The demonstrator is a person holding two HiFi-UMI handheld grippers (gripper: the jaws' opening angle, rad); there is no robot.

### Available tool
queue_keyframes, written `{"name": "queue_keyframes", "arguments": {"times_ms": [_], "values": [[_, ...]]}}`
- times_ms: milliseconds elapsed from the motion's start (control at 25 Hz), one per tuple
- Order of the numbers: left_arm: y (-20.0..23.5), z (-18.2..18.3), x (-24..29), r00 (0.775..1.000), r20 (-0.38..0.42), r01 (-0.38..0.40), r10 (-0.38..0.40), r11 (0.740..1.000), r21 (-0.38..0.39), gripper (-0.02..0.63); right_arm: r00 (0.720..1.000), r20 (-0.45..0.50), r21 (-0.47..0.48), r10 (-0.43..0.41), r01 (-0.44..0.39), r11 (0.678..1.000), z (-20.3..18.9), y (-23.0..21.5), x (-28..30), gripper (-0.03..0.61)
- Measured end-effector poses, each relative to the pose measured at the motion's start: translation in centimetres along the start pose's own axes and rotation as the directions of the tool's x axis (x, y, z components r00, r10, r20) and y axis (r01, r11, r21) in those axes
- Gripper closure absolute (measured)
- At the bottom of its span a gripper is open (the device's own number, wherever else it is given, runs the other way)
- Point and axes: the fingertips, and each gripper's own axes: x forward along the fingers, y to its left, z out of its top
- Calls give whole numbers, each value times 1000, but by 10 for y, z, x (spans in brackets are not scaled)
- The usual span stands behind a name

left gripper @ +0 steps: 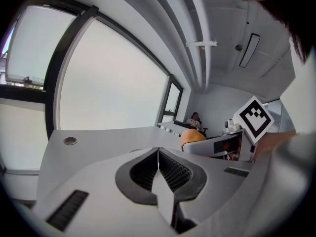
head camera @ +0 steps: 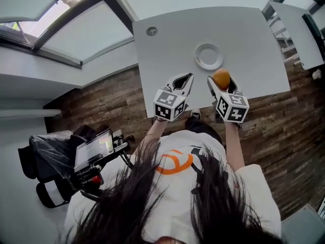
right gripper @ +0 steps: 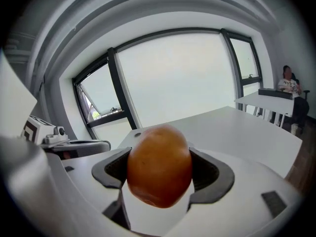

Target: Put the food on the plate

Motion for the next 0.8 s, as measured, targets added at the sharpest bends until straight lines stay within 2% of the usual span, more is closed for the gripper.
{"name": "queue_keyframes", "arguments": {"times_ms": [120, 320, 600, 800], "values": [[8, 0, 27, 999, -18, -29, 29, 1000, -11, 607, 998, -52, -39, 27, -29, 999, 0, -30, 39, 212], [20, -3, 44, 996, -39, -79, 78, 997, -26, 607, 988, -132, -106, 82, -96, 990, -1, -53, 98, 212], [45, -8, 47, 988, -67, -143, 139, 987, -68, 607, 949, -280, -230, 143, -211, 950, -18, -46, 174, 212], [53, -10, 49, 984, -79, -167, 161, 983, -77, 607, 929, -345, -277, 136, -240, 930, -37, -49, 195, 212]]}}
